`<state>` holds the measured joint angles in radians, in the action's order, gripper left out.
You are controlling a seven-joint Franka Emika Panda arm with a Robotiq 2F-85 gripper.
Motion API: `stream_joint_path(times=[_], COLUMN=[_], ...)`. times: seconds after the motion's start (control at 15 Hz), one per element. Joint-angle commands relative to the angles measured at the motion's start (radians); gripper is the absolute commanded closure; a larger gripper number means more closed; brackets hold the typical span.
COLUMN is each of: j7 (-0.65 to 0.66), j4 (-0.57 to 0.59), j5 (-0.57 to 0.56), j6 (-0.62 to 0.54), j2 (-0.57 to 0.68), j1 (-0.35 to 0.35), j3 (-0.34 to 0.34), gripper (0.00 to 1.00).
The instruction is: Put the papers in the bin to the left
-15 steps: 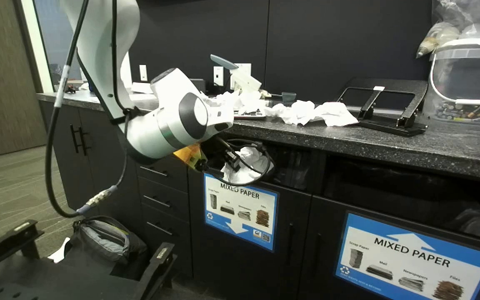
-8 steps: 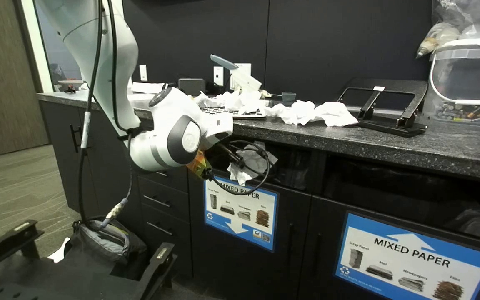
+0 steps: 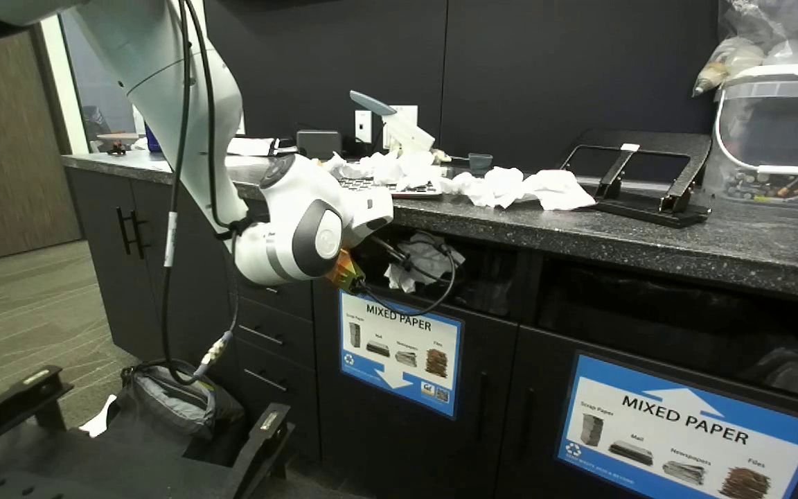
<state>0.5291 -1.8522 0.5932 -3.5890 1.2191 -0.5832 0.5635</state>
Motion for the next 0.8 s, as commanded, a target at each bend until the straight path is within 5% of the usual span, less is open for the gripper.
stream_joint_path(times=[0.0,0.47,0.73], j7=[-0.011,-0.039,-0.218], j4=[0.064,0.018,-0.139], j5=[-0.014,-0.034,-0.059], j6=[0.018,0.033,0.06], j2=[0.04,-0.004,-0.217], j1=[0.025,0.014,0.049], j3=[0.021,0.026,-0.098], gripper=[0.57,0.04,0.0])
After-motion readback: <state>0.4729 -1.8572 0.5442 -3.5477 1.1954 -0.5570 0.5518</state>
